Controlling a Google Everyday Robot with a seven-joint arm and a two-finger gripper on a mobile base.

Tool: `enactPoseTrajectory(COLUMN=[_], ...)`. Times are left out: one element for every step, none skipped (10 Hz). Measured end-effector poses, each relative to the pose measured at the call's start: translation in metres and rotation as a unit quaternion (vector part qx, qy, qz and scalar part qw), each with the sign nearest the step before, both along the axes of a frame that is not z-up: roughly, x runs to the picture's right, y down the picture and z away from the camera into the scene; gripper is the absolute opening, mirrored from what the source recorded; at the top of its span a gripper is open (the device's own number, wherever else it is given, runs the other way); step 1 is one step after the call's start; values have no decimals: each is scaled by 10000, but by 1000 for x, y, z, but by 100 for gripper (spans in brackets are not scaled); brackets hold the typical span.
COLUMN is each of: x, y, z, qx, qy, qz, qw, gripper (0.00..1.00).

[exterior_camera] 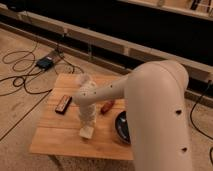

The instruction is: Place the eraser in the ceramic cup

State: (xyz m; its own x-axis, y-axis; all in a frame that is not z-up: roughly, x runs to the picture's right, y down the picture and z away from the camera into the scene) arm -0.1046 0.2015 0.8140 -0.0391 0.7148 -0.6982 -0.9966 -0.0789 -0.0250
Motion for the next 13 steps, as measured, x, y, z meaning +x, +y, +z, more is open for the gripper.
enactPoseTrajectory(x=[-3,-7,-10,-13,-16,-19,-24,-27,-30,-31,-33,-36,-37], y=[-10,-22,-36,-48,-64,-76,-91,-104,-119,-133,-143,-155,-168], z=[-5,-9,-14,-18,-21,-22,-22,-21,-19,-15,-13,-10,-7], qx=[87,201,314,408,526,619,747,860,991,1098,1181,1277,1386], qy=[-88,-184,-293,-392,-507,-576,-669,-728,-778,-820,-864,-916,-944], qz=[-74,-154,-271,-396,-570,-687,-818,-919,-1031,-1127,-1172,-1195,-1207], qw=[9999,9995,9987,9976,9957,9940,9916,9894,9867,9841,9823,9803,9784], gripper=[0,0,0,0,0,0,0,0,0,0,0,0,0])
